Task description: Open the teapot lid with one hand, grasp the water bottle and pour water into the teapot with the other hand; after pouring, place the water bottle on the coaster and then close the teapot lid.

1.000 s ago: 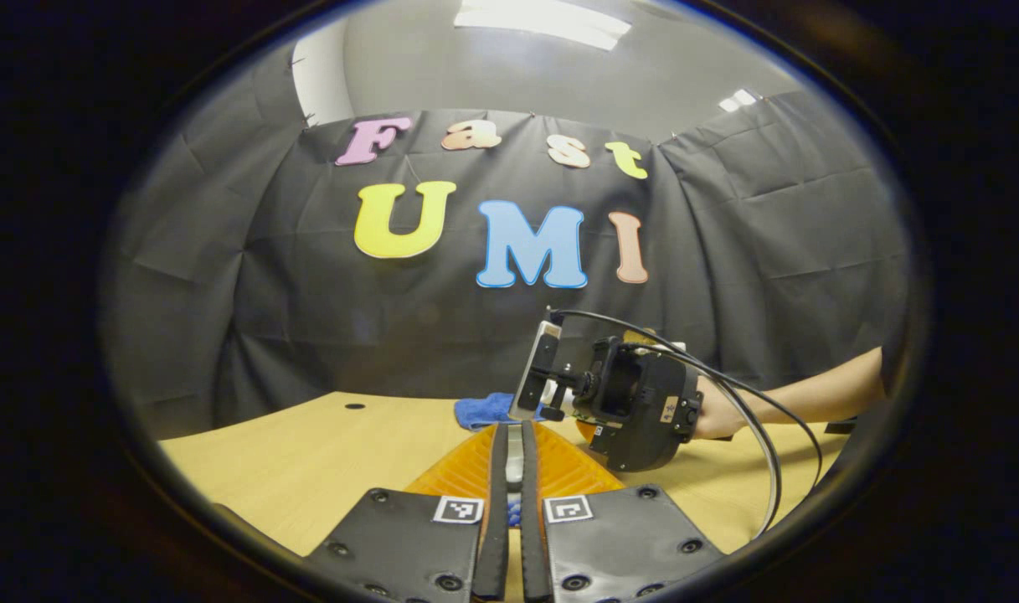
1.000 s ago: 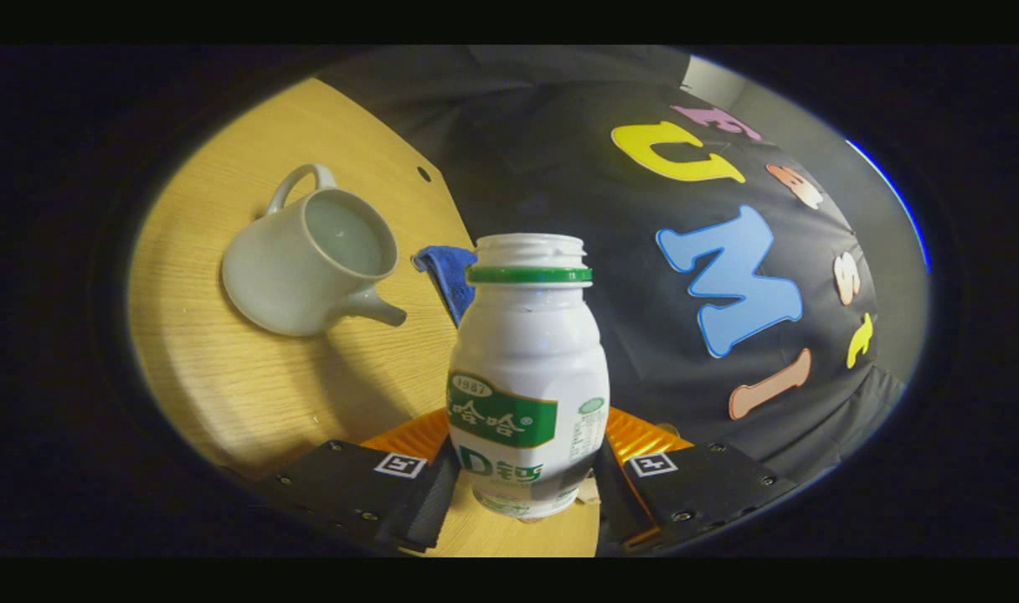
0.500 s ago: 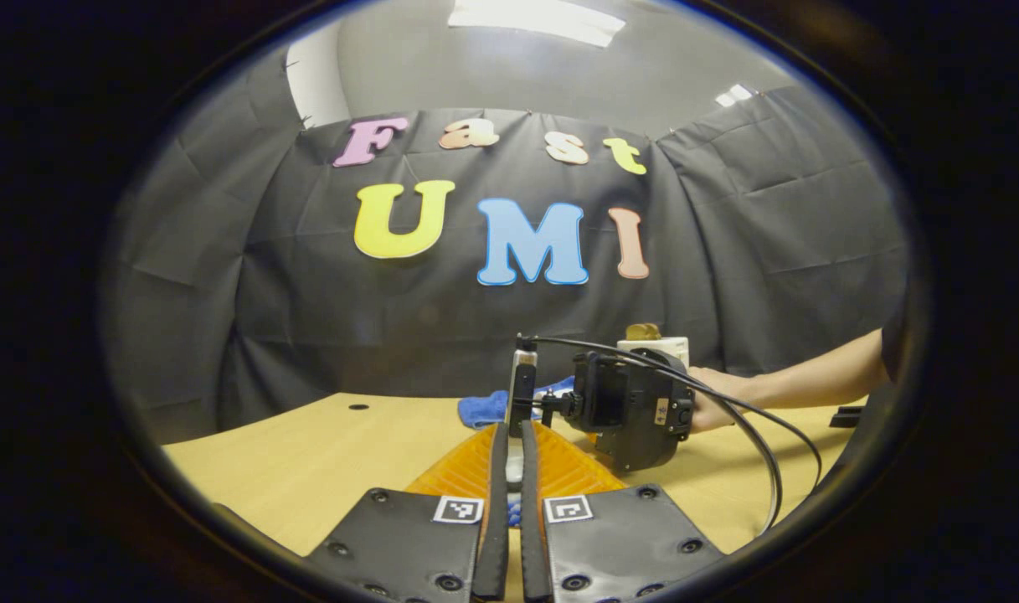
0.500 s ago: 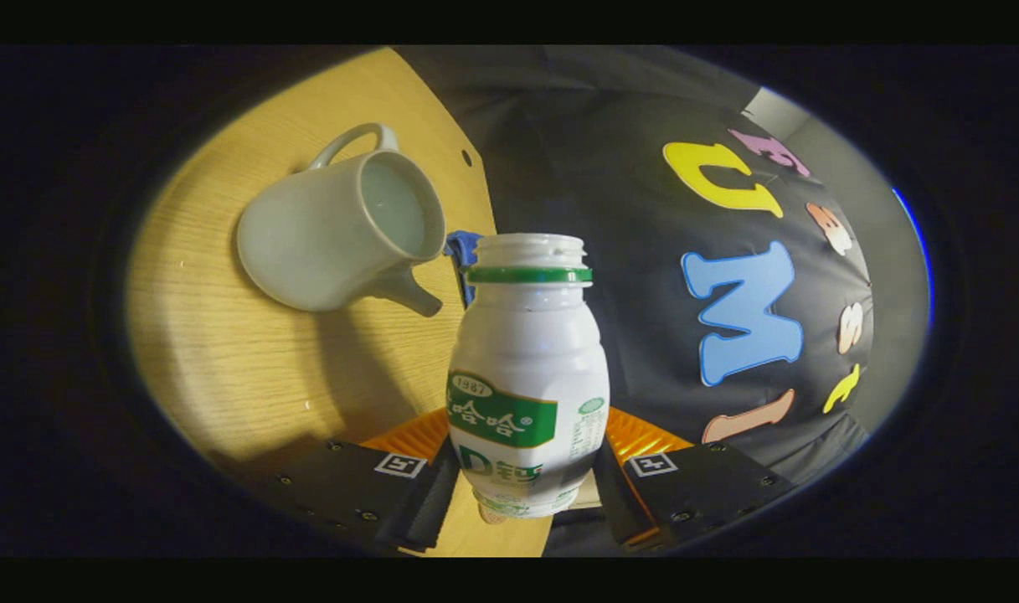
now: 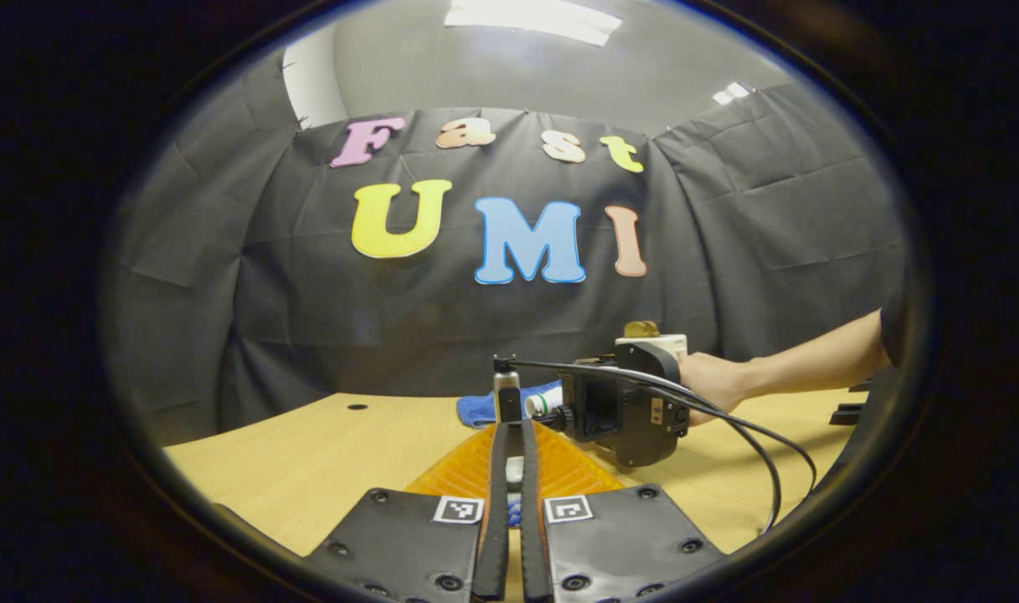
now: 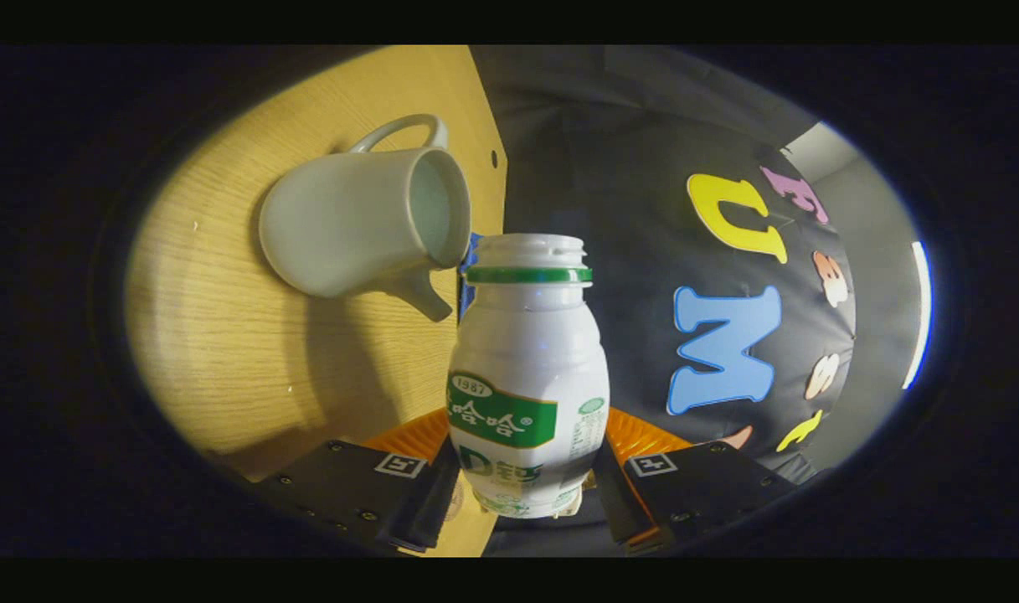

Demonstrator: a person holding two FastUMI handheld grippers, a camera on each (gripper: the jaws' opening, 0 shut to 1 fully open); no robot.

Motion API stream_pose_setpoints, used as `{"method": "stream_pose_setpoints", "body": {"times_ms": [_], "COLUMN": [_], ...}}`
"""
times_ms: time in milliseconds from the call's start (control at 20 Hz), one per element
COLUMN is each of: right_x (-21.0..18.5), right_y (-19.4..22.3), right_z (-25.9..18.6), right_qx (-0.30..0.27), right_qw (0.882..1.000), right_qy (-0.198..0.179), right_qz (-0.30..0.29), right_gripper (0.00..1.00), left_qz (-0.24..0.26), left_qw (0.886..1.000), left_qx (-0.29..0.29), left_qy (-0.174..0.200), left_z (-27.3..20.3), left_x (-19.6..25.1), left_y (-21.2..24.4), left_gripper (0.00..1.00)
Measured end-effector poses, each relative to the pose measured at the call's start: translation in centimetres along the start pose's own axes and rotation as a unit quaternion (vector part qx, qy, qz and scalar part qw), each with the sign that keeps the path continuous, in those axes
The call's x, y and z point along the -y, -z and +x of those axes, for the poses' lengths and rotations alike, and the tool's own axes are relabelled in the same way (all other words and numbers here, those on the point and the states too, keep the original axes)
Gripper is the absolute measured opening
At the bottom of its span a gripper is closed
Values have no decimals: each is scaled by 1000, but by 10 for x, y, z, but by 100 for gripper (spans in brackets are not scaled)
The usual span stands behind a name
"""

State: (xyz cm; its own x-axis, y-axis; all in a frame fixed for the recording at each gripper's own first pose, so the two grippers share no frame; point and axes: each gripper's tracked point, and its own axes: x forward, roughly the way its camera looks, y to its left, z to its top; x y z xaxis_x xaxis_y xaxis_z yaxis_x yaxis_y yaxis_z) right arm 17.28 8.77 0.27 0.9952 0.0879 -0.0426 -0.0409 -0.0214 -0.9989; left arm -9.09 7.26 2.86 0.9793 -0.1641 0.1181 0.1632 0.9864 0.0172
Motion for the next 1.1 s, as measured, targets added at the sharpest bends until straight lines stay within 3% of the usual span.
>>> {"method": "stream_pose_setpoints", "body": {"times_ms": [650, 1100], "right_x": [9, 11], "right_y": [-6, -8], "right_z": [0, 1], "right_qx": [16, 20], "right_qw": [996, 994], "right_qy": [40, 49], "right_qz": [-74, -92], "right_gripper": [73, 73], "left_qz": [6, 9], "left_qw": [1000, 1000], "left_qx": [-2, -4], "left_qy": [4, 4], "left_z": [-1, -1], "left_x": [1, 1], "left_y": [-1, 1], "left_gripper": [13, 13]}}
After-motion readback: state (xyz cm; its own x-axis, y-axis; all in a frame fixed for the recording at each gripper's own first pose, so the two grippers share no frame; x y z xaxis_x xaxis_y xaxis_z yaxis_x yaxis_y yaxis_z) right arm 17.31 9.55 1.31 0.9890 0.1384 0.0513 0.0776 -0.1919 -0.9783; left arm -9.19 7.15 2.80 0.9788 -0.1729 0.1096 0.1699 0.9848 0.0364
